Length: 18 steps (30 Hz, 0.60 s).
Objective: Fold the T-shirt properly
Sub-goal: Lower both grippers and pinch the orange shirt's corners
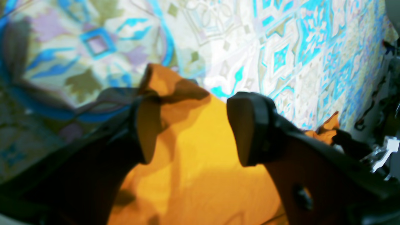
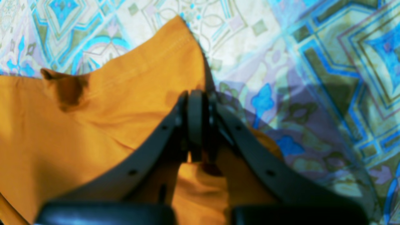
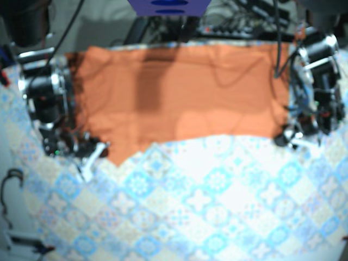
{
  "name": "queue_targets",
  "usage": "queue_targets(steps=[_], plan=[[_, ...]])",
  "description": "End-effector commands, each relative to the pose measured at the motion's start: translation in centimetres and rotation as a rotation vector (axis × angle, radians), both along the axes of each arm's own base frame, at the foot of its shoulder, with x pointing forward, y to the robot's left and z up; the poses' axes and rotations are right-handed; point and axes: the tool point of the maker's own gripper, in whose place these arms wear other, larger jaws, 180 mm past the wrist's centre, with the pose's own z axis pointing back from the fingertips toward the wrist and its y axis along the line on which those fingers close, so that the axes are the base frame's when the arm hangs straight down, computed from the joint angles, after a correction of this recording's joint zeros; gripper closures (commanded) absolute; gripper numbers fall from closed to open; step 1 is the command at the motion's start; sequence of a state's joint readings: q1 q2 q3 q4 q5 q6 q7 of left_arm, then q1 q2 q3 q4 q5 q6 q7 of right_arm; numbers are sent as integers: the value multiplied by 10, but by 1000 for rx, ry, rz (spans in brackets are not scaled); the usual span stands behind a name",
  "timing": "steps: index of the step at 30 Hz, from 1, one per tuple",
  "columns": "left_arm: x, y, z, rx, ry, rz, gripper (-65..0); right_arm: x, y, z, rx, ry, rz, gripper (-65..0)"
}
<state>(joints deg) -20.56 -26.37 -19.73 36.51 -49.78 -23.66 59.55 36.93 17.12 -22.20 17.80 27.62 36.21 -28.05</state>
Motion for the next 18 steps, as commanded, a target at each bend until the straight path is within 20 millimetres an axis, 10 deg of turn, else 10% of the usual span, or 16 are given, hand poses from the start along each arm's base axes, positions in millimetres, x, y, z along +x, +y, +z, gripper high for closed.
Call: queue_targets(steps=[1, 18], plan=[[13, 12, 15, 22, -53, 21, -366, 6, -4, 7, -15, -8, 16, -5], [5, 53, 23, 105, -46, 53, -366, -12, -4, -8, -12, 21, 11, -5]])
